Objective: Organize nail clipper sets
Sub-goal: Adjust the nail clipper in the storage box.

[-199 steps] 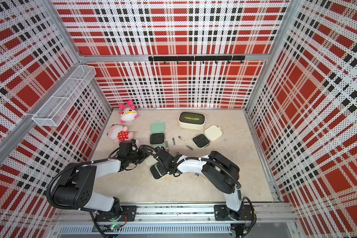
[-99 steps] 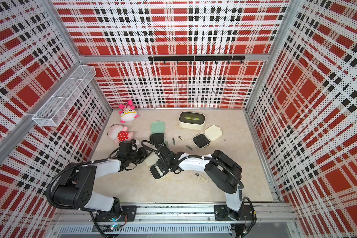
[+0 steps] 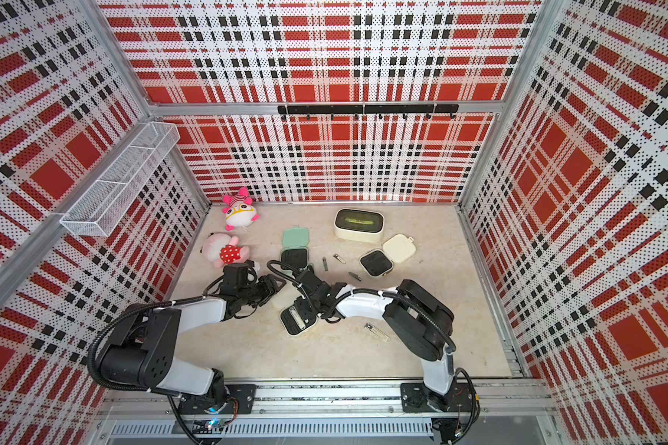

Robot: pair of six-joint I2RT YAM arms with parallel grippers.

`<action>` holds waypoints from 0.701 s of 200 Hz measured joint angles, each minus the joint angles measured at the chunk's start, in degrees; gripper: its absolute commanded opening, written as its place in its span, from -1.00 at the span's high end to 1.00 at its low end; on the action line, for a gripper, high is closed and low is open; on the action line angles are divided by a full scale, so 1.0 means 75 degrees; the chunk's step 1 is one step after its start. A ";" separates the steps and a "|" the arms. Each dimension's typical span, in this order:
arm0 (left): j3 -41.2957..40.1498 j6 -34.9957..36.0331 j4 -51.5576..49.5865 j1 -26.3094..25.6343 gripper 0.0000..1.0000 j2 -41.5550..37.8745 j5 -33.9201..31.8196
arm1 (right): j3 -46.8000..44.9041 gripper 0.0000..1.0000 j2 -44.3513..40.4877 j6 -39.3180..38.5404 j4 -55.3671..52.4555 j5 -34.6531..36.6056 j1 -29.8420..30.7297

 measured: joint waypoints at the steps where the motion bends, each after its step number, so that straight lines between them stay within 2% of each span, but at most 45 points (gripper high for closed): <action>1: 0.0000 -0.0003 0.0003 -0.0003 -0.29 0.0003 0.0000 | -0.0009 0.46 0.0000 0.0000 0.0006 0.0000 0.0000; 140: 0.0000 0.0000 0.0023 -0.0023 -0.28 0.0012 0.0009 | -0.0364 0.54 0.0000 0.0140 0.0329 -0.0370 -0.0038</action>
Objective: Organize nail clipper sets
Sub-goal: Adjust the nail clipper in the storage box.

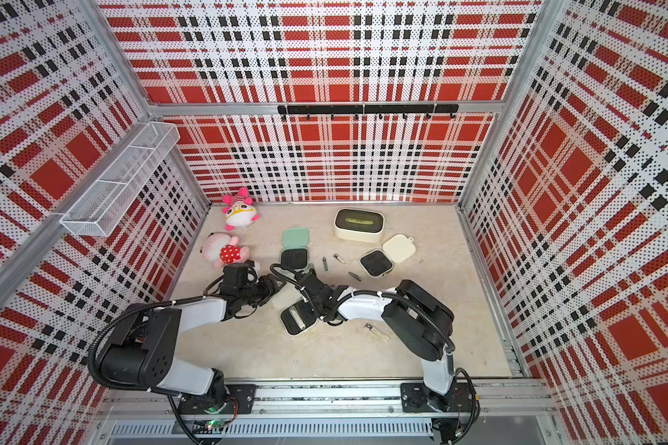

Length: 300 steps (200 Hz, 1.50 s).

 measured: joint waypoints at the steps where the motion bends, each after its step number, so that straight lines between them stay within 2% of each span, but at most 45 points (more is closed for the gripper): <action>1: 0.0000 0.0000 0.0000 0.0000 -0.28 0.0000 0.0000 | -0.0003 0.54 0.0000 0.0000 0.0003 0.0000 0.0000; 61: 0.0000 -0.0003 0.0000 -0.0003 -0.28 0.0000 0.0000 | -0.0128 0.64 0.0003 0.0076 0.0224 -0.0192 -0.0009; 231: 0.0000 0.0003 0.0009 -0.0003 -0.28 0.0015 0.0000 | -0.0542 0.69 0.0009 0.0204 0.0833 -0.0632 -0.0058; 300: 0.0000 0.0003 0.0009 -0.0009 -0.28 0.0015 0.0000 | -0.0562 0.79 0.0000 0.0338 0.0863 -0.0627 -0.0099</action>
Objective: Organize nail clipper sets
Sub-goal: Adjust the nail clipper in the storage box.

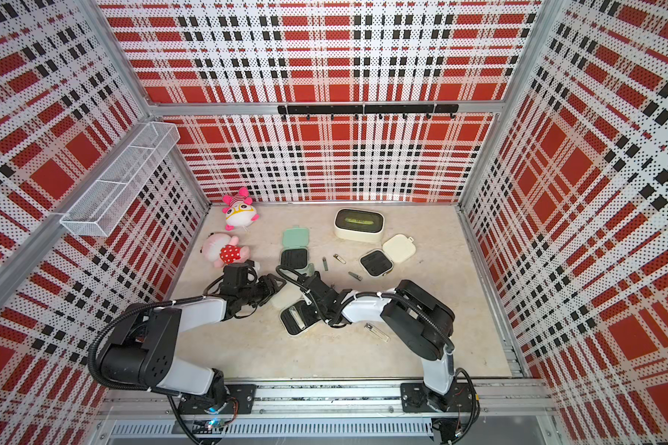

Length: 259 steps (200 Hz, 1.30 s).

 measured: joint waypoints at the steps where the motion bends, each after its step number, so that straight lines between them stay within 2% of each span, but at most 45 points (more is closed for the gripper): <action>1: 0.0000 0.0000 0.0000 0.0000 -0.28 0.0000 0.0000 | 0.0000 0.79 0.0000 0.0003 0.0000 -0.0003 0.0000; 35: 0.0000 -0.0003 0.0000 0.0000 -0.28 0.0000 -0.0003 | -0.0017 0.80 -0.0029 0.0029 0.0023 0.0000 0.0000; 61: 0.0000 -0.0003 0.0000 -0.0003 -0.28 0.0000 -0.0003 | 0.0029 0.73 -0.0038 0.0026 -0.0044 0.0003 0.0000; 173: 0.0020 0.0009 -0.0032 -0.0009 -0.28 0.0000 -0.0009 | 0.0746 0.23 -0.0038 -0.0233 -0.0877 0.0233 0.0006; 259: 0.0023 0.0058 -0.0035 -0.0006 -0.28 0.0000 -0.0006 | 0.1139 0.19 0.0079 -0.0338 -0.1046 0.0233 0.0061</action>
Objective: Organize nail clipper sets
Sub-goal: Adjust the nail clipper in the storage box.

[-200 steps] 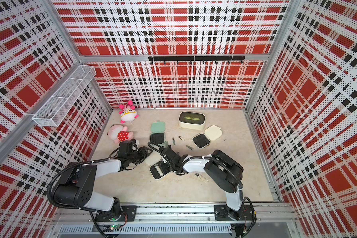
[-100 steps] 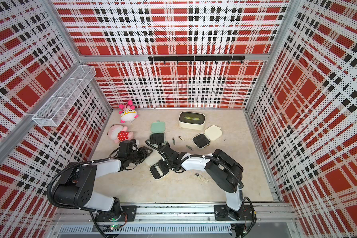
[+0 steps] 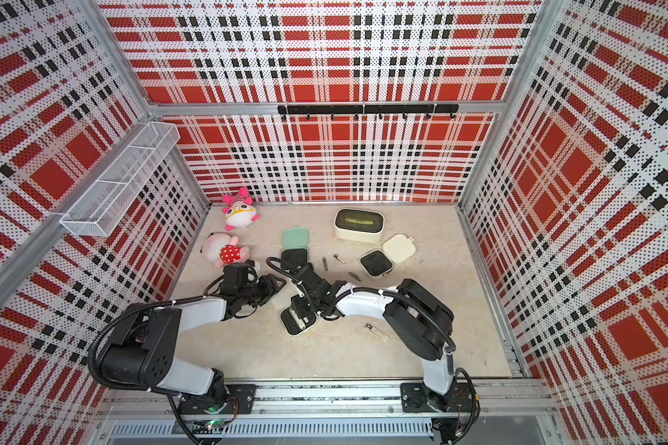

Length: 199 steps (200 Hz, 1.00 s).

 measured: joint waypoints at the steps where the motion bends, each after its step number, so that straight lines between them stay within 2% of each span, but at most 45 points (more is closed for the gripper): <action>1: 0.0000 0.0000 -0.0003 0.0000 -0.28 0.0000 0.0000 | 0.0000 0.19 0.0006 0.0000 -0.0003 0.0000 0.0000; 67: 0.0000 -0.0003 0.0000 0.0003 -0.28 0.0000 0.0003 | -0.0023 0.10 0.0073 -0.0015 -0.0082 0.0082 0.0029; 125: 0.0000 0.0000 0.0000 0.0003 -0.28 0.0000 0.0003 | -0.0105 0.09 0.0175 -0.0012 -0.0114 0.0178 0.0143; 199: 0.0000 0.0050 0.0000 0.0006 -0.28 0.0006 0.0009 | -0.0230 0.27 0.0178 0.0023 -0.0085 0.0315 0.0143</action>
